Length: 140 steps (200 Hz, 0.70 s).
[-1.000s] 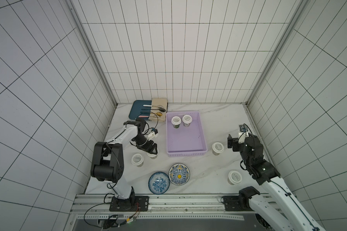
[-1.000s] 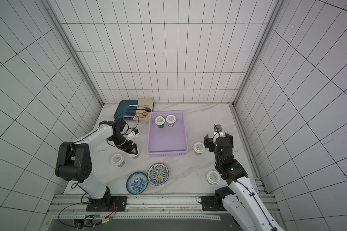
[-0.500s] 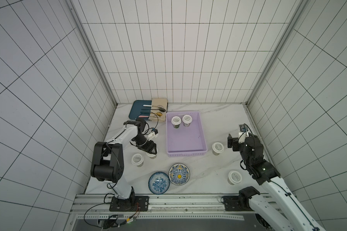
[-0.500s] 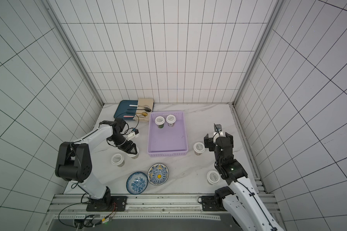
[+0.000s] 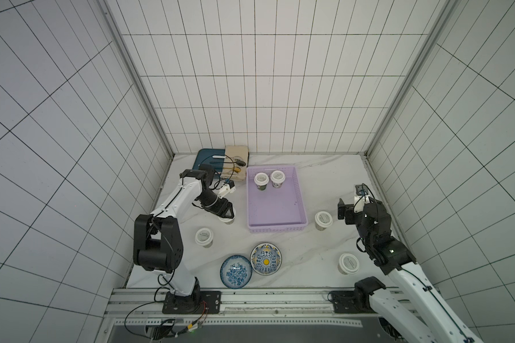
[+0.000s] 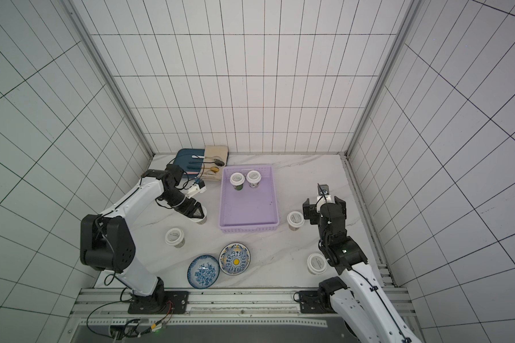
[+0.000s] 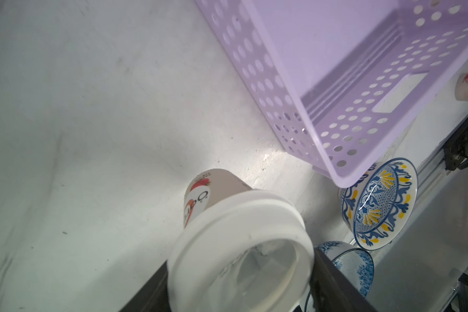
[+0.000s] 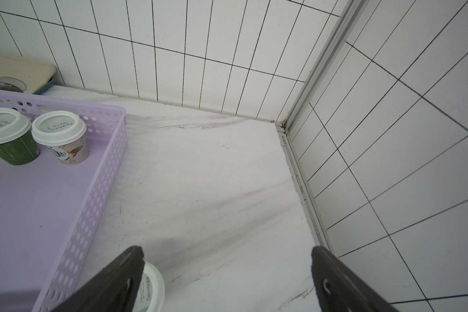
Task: Put the yogurt in the basket
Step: Pick up the yogurt from the center of the board, then place the yogurt in the basket.
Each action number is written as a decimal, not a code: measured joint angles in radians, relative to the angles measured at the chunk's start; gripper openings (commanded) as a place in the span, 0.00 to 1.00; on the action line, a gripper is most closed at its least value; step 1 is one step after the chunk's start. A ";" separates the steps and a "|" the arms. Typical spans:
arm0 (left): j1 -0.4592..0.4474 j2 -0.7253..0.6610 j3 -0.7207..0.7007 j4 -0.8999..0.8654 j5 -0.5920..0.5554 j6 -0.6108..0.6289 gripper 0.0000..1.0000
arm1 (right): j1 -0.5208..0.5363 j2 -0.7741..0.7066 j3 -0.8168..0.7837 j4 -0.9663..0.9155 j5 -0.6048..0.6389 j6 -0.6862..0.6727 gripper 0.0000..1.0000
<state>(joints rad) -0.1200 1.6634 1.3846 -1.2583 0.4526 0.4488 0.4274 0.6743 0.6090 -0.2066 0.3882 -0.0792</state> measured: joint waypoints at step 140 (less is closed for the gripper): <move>-0.159 0.183 0.488 -0.052 0.087 -0.134 0.71 | 0.000 -0.004 -0.007 0.009 0.000 0.000 0.99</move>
<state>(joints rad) -0.2794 1.8462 1.8721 -1.3106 0.5392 0.3149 0.4278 0.6704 0.6018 -0.1978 0.3885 -0.0795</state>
